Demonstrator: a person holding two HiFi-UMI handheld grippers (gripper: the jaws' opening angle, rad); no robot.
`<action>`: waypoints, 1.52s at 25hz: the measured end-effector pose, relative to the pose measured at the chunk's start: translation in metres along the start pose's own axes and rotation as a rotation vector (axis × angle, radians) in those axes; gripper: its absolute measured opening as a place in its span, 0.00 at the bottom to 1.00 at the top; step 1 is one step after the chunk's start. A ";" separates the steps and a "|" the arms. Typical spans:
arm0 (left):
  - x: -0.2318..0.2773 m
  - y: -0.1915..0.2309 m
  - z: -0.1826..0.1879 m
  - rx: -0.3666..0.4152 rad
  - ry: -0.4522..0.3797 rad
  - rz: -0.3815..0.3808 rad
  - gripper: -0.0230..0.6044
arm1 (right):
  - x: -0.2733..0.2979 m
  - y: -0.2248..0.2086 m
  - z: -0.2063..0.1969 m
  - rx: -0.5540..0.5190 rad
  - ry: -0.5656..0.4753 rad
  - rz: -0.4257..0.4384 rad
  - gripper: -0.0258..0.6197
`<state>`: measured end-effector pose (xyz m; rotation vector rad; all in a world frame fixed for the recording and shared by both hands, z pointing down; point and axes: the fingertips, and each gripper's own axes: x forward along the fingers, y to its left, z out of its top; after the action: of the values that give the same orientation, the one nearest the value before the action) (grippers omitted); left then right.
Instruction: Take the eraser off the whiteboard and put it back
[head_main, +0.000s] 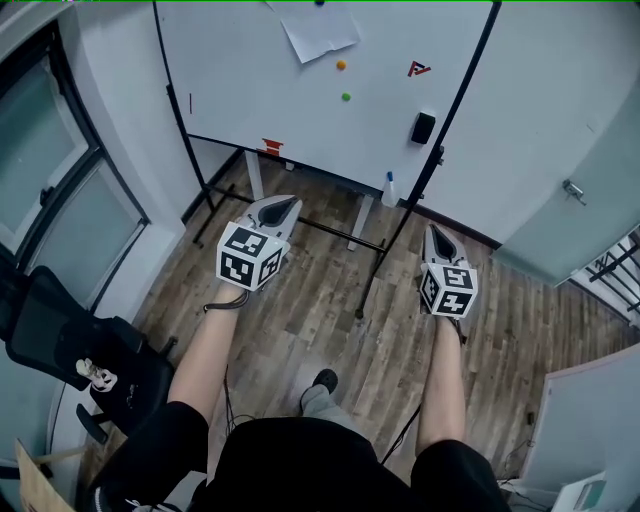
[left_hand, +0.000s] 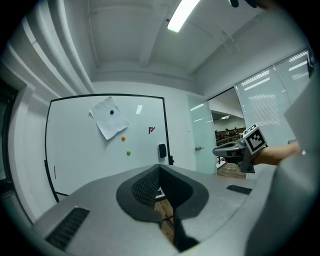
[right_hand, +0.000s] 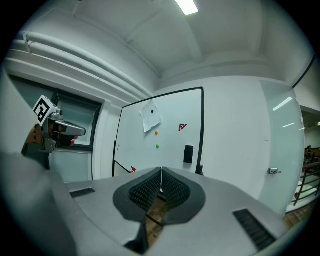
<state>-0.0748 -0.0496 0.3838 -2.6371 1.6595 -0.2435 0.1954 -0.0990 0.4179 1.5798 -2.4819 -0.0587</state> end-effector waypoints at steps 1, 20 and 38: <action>0.013 0.001 0.002 0.007 0.004 -0.001 0.06 | 0.008 -0.008 0.002 -0.002 -0.001 -0.001 0.08; 0.149 0.003 0.011 -0.009 -0.002 -0.008 0.06 | 0.090 -0.100 -0.013 0.002 0.028 0.005 0.08; 0.255 0.084 0.011 -0.021 -0.034 -0.112 0.06 | 0.200 -0.109 -0.002 0.012 0.049 -0.081 0.08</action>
<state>-0.0401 -0.3155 0.3960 -2.7371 1.5150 -0.1820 0.2108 -0.3258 0.4336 1.6655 -2.3862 -0.0164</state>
